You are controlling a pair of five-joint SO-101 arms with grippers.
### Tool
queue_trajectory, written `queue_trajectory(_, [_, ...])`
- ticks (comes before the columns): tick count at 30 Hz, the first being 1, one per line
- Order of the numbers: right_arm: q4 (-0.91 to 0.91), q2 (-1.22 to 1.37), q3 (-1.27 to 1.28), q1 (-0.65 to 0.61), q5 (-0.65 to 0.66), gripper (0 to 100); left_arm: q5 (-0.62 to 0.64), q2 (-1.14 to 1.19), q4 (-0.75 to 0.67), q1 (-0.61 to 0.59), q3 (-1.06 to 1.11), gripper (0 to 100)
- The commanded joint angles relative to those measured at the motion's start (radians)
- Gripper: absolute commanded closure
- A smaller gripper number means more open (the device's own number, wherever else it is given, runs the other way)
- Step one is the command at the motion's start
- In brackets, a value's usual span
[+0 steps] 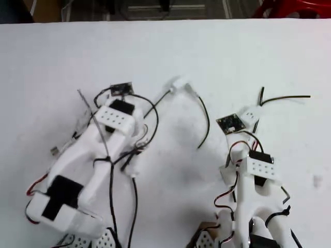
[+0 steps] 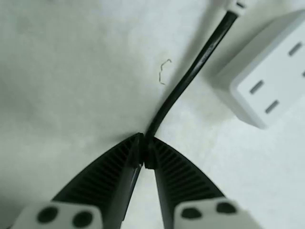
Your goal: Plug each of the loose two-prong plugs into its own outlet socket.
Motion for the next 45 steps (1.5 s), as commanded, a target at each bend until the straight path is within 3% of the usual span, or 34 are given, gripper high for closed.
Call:
queue_trajectory(1, [-0.008,-0.016,0.005,0.004,-0.006,97.8,-0.003,0.084,0.012,-0.013,-0.051,98])
queue_trajectory(10, [-0.008,-0.015,0.005,0.004,-0.006,97.8,-0.009,0.145,0.003,-0.015,-0.054,97])
queue_trajectory(15, [-0.008,-0.015,0.005,0.004,-0.006,97.8,0.003,0.105,0.012,-0.013,-0.055,77])
queue_trajectory(19, [-0.008,-0.015,0.005,0.004,-0.006,97.8,0.091,0.025,0.081,-0.010,-0.038,58])
queue_trajectory(22, [-0.008,-0.015,0.005,0.004,-0.006,97.8,0.104,0.008,0.095,-0.012,-0.029,53])
queue_trajectory(28, [-0.008,-0.015,0.005,0.007,-0.006,97.8,0.097,0.062,-0.028,-0.015,0.040,60])
queue_trajectory(38, [-0.008,-0.015,0.005,0.007,-0.006,97.8,0.097,0.070,-0.025,-0.022,0.000,92])
queue_trajectory(45, [-0.008,-0.015,0.005,0.008,-0.006,97.8,0.095,0.076,-0.031,-0.120,-0.061,92])
